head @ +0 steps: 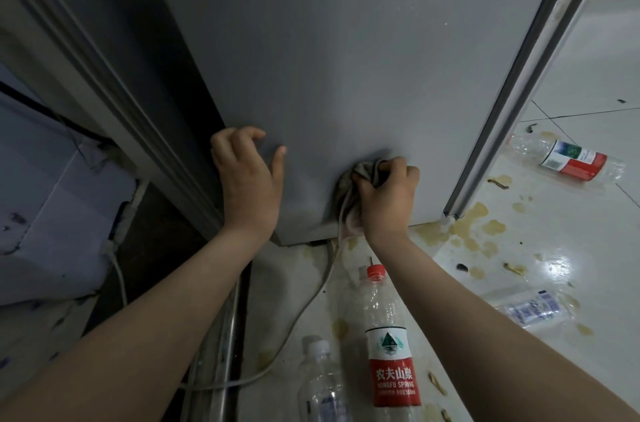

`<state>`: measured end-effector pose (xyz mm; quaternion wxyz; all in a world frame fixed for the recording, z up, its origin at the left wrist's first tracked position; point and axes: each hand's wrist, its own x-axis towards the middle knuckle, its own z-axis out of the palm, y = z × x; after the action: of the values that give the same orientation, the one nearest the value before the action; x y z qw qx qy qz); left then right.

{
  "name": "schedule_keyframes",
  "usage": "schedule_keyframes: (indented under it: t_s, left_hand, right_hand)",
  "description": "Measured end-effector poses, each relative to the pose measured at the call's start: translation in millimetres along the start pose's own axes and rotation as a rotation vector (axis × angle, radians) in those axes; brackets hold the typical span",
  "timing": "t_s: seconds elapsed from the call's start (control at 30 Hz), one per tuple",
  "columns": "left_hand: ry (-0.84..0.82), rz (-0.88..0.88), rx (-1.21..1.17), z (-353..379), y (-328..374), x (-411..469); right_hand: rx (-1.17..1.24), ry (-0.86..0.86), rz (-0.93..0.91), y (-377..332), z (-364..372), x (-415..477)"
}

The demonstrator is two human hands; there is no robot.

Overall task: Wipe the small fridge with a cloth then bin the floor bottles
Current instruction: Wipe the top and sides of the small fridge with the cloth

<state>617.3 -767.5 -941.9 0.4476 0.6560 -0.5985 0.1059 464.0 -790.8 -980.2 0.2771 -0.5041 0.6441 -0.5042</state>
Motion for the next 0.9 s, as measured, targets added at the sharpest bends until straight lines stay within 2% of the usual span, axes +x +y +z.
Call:
schedule_keyframes:
  t_s: [0.23,0.37,0.5,0.6,0.8,0.9]
  left_hand:
    - [-0.046,0.011,-0.033,-8,-8,1]
    - [-0.075,-0.010,-0.099,-14,-12,4]
    - [-0.107,-0.025,-0.159,-19,-10,4]
    - [-0.118,-0.042,-0.174,-22,-10,5]
    - [-0.131,-0.111,-0.227,-22,-20,3]
    - [-0.128,-0.119,-0.247,-21,-22,3]
  right_hand:
    - [0.127,0.000,-0.157,-60,24,-13]
    - [0.079,-0.028,-0.212,-57,34,-21]
    - [-0.071,-0.130,-0.144,-28,41,-32]
    - [-0.105,-0.132,-0.112,-24,43,-34]
    - [0.088,-0.082,-0.193,-59,51,-35]
    - [0.097,-0.090,-0.209,-63,58,-39]
